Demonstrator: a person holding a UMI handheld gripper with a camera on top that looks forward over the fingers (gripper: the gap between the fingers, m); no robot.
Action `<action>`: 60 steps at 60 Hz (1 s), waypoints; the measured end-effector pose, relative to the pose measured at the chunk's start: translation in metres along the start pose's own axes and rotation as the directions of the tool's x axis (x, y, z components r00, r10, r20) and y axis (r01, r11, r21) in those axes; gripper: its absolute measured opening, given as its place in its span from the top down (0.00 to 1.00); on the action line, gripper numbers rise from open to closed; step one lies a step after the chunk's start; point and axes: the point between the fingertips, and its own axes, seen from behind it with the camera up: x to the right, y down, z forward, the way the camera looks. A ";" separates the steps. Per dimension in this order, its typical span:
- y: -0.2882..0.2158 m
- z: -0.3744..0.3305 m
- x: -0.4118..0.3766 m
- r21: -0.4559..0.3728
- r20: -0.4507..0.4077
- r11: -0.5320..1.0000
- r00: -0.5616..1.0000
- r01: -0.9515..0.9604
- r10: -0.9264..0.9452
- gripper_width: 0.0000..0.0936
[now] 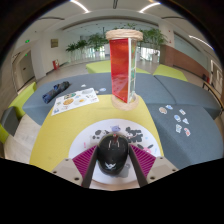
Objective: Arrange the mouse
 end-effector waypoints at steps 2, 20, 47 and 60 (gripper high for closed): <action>0.000 -0.004 0.001 0.001 -0.009 1.000 1.000 -0.008 0.008 0.18; -0.008 -0.137 -0.036 0.092 -0.039 0.995 0.998 0.046 -0.043 0.10; 0.019 -0.267 -0.150 0.207 0.019 0.965 0.986 0.158 -0.165 0.10; 0.023 -0.274 -0.163 0.221 0.012 0.945 0.968 0.241 -0.249 0.10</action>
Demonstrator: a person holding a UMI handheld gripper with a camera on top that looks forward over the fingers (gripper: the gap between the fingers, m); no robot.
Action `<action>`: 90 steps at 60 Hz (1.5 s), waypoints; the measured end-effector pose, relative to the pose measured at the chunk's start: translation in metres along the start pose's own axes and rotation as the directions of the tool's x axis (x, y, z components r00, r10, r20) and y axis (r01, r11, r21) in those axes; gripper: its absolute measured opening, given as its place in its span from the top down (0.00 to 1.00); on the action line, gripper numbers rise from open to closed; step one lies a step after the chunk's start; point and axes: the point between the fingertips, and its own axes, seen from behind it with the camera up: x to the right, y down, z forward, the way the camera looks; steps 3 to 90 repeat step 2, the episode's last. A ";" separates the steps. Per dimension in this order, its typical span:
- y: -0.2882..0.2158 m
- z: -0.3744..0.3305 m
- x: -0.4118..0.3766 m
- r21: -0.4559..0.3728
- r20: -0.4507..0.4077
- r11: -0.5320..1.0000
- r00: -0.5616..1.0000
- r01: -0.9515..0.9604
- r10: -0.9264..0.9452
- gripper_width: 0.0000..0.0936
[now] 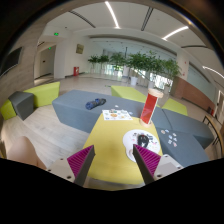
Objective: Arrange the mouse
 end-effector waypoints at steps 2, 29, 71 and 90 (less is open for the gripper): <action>0.000 0.001 -0.003 -0.002 0.017 1.000 1.000 -0.008 0.008 0.11; 0.000 0.001 -0.003 -0.002 0.017 1.000 1.000 -0.008 0.008 0.11; 0.000 0.001 -0.003 -0.002 0.017 1.000 1.000 -0.008 0.008 0.11; 0.000 0.001 -0.003 -0.002 0.017 1.000 1.000 -0.008 0.008 0.11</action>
